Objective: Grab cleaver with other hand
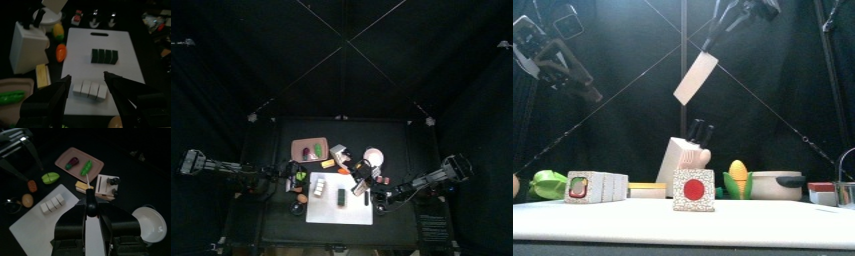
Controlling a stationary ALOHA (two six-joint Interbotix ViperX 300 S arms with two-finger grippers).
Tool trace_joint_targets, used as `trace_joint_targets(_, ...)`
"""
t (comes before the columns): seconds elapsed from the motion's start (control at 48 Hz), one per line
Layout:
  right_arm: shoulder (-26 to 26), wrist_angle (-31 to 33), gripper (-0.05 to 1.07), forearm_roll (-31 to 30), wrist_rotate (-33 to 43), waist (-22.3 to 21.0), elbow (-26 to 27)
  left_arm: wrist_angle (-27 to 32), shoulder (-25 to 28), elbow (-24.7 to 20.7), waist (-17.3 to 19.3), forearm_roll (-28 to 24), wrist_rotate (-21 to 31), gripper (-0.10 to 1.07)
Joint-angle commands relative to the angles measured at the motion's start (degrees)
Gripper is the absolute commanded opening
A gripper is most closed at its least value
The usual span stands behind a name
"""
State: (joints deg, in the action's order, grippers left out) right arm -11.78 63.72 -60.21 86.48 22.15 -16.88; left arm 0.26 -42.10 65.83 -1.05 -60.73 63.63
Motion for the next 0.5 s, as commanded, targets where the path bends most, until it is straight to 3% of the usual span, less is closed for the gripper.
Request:
trace_joint_targets(0.0,-4.7,-3.0,0.50,-5.7,5.4,1.6,-4.6,-4.0,0.2,-1.8,1.2,-0.3,-0.1,0.91)
trace_joint_targets(0.25,-10.4,-17.9,0.50,-17.6,21.7,1.1,-20.0,-13.8,0.2,-1.5,3.7,1.1,-0.5,0.91)
trace_joint_targets(0.479,-12.4,-25.7,0.50,-27.9,25.3,-1.4,-26.3,-21.6,2.0,-2.8,6.2,3.3,-6.9,0.91)
